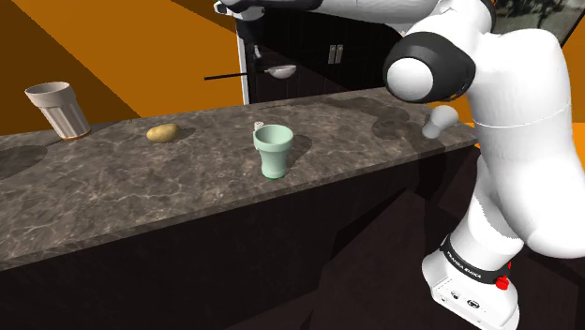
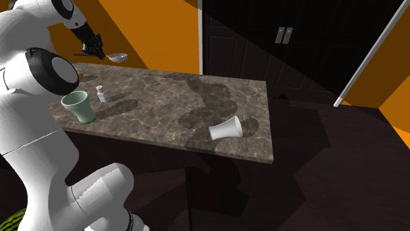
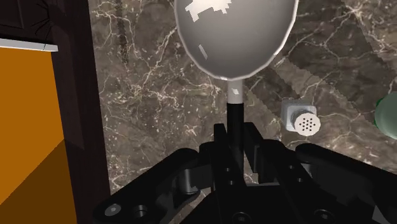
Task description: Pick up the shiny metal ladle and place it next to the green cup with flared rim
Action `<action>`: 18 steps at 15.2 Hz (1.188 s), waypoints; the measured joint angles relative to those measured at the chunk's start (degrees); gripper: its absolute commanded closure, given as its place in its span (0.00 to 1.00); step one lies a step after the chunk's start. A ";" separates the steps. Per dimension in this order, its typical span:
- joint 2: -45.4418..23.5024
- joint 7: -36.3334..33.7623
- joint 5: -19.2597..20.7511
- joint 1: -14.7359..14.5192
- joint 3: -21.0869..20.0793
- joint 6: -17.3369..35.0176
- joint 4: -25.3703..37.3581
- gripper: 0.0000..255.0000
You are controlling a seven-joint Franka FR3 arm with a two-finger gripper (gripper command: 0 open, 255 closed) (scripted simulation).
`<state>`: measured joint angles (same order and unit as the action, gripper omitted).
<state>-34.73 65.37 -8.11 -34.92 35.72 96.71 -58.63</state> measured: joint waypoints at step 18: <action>-5.09 -3.11 -1.37 -1.67 -1.48 7.56 -3.49 1.00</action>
<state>-39.83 62.27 -9.49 -36.58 34.24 104.28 -62.12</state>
